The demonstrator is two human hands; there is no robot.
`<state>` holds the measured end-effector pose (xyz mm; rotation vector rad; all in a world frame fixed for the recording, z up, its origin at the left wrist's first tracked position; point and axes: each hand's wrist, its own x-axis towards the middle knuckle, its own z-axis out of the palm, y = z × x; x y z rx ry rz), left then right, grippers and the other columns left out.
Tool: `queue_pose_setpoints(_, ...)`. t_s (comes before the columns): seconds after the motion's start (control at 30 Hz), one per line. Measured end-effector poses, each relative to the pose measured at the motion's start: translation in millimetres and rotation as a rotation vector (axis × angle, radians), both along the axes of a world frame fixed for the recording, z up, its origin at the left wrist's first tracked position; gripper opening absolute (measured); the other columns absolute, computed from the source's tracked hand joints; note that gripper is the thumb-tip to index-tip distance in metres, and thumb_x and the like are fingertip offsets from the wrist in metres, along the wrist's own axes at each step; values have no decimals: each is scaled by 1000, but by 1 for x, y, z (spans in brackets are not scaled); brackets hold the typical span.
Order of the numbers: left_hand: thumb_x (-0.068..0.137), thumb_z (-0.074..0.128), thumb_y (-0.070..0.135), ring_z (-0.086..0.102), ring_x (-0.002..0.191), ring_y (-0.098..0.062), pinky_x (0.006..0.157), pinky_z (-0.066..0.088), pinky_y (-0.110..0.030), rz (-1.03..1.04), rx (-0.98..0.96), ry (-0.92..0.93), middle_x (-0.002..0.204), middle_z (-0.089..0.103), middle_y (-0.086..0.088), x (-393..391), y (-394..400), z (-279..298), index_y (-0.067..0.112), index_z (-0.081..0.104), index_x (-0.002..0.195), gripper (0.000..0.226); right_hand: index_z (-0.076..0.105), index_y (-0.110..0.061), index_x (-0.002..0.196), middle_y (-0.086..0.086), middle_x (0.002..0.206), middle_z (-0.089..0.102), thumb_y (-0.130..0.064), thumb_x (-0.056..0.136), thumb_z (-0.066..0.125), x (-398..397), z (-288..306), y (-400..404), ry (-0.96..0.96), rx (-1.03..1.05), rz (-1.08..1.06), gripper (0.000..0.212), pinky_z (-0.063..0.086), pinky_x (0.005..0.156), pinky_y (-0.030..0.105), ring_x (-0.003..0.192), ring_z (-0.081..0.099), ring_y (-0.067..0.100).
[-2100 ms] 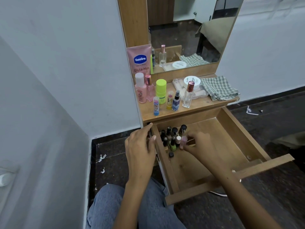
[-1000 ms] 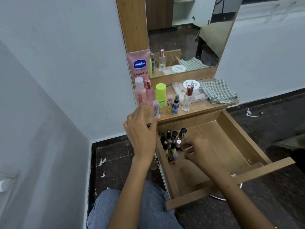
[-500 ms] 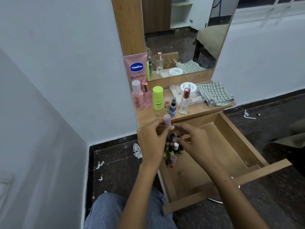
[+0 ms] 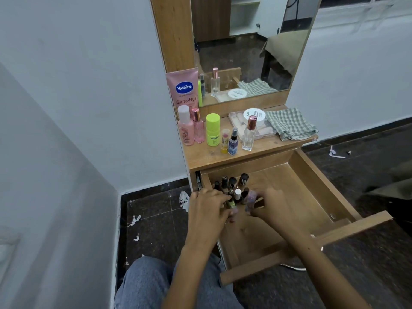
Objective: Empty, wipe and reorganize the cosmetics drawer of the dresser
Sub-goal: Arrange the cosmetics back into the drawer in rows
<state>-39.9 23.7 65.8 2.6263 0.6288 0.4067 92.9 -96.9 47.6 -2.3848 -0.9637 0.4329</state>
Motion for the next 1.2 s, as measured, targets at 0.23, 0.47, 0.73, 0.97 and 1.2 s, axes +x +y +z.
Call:
queue_pose_setpoints(0.23,68,75,20,54,85,-16,71,18,-29,-9,84,71,77,69,7,8,-5,-8,26,71,80,13,66,-20,100,2,96,68,-24,84,62,-10,-11,12,-53,-239,84,17,49,76,32,92,64,23)
queue_pose_setpoints(0.47,73,72,21,52,83,-12,71,11,-24,35,111,93,84,65,4,10,-3,-14,29,71,89,18,67,-18,100,5,97,68,-19,81,63,-5,-35,20,-38,-254,53,19,53,80,37,93,64,27)
queue_pose_setpoints(0.73,70,72,26,51,83,-20,74,25,-27,30,180,149,83,61,-2,17,-4,-16,23,69,78,8,64,-21,112,4,109,66,-16,84,62,-5,-26,13,9,-234,66,28,50,86,35,102,62,26)
queue_pose_setpoints(0.97,66,77,23,54,75,-19,75,24,-31,22,205,130,71,62,-2,16,-5,-13,20,69,71,11,67,-19,109,-7,104,67,-4,73,75,5,-6,-5,48,-108,-3,40,45,70,15,82,59,6)
queue_pose_setpoints(1.2,77,70,29,54,92,-17,84,26,-30,0,193,134,86,66,2,12,-4,-4,22,70,87,12,69,-28,100,-12,98,71,-10,71,78,12,5,-5,-5,2,-68,36,56,75,33,78,65,2)
